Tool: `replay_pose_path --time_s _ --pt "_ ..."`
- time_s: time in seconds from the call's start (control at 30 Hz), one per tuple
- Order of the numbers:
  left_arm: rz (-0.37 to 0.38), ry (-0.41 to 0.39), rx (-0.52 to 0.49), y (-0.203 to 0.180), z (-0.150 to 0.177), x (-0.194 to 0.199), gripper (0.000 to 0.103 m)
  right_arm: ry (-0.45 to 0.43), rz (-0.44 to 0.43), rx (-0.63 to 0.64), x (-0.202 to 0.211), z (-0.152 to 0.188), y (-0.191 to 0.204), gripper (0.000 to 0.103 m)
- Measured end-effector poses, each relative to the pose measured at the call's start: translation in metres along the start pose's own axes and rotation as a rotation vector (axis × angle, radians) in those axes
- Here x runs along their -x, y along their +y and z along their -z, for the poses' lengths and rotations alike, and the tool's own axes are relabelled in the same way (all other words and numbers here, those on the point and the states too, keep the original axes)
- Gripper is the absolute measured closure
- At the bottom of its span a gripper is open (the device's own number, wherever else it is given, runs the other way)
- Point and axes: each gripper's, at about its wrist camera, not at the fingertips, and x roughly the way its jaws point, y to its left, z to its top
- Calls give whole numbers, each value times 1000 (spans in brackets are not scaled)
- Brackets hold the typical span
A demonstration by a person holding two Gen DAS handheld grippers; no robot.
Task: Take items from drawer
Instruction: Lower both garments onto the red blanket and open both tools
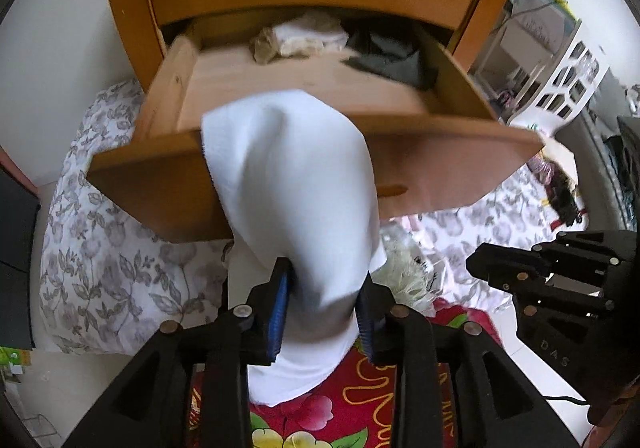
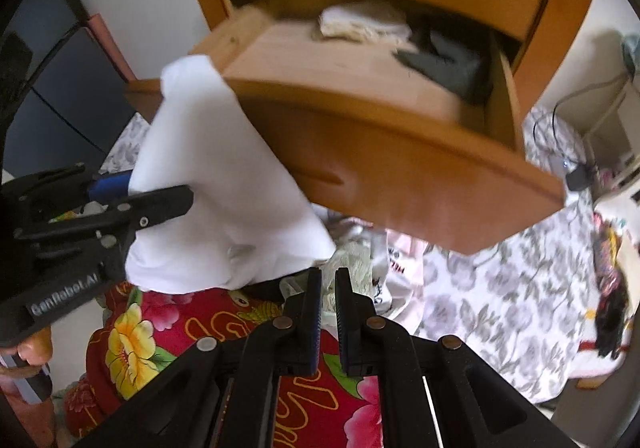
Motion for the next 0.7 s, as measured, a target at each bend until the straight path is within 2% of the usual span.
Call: replay_pose_path --time_s 0.13,0.27,0.47,0.53,0.6,0.63,0.7 --pt "5 41 12 2 4 -17 69 28 -9 -21 -14 3 -3 95" --pt "17 57 36 7 7 -19 54 46 -8 -32 -21 6 -5 95" --pt "34 55 77 19 16 -6 49 59 0 -63 -23 6 -8 79" --pt "37 45 90 22 19 0 49 54 2 -70 -22 6 -9 72" --pt "45 22 102 26 22 11 49 45 7 -79 -19 6 -9 58" --pt "51 6 106 28 22 18 48 39 10 -82 -16 6 -8 56" --pt "50 -22 114 31 23 28 36 23 17 -85 -11 6 -7 50"
